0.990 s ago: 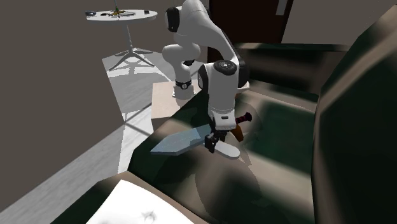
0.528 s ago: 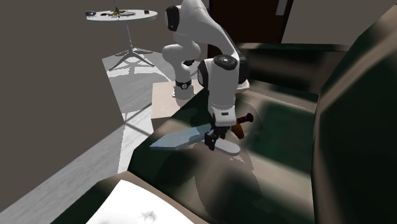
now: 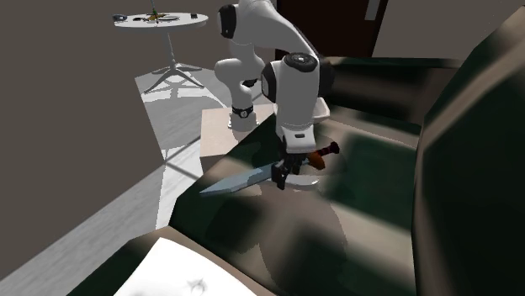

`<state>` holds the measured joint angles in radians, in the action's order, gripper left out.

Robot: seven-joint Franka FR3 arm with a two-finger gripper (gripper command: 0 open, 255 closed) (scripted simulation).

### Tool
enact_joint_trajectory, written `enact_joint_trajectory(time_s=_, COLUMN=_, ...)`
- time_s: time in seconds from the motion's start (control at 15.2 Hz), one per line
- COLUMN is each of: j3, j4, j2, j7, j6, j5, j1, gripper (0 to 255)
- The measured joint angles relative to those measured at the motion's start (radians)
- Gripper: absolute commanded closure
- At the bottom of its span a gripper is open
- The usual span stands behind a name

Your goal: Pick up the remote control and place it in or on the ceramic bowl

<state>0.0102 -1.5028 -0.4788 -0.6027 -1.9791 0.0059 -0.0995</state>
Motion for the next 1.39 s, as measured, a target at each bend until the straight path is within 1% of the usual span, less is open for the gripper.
enact_joint_trajectory(time_s=0.73, j3=0.0, j4=0.101, j2=0.03, j7=0.001, j6=0.131, j5=0.0, j1=0.0, gripper=255)
enact_joint_trajectory(time_s=1.39, j3=0.0, j4=0.239, j2=0.027, j7=0.001, j6=0.265, j5=-0.001, j1=0.0, gripper=255)
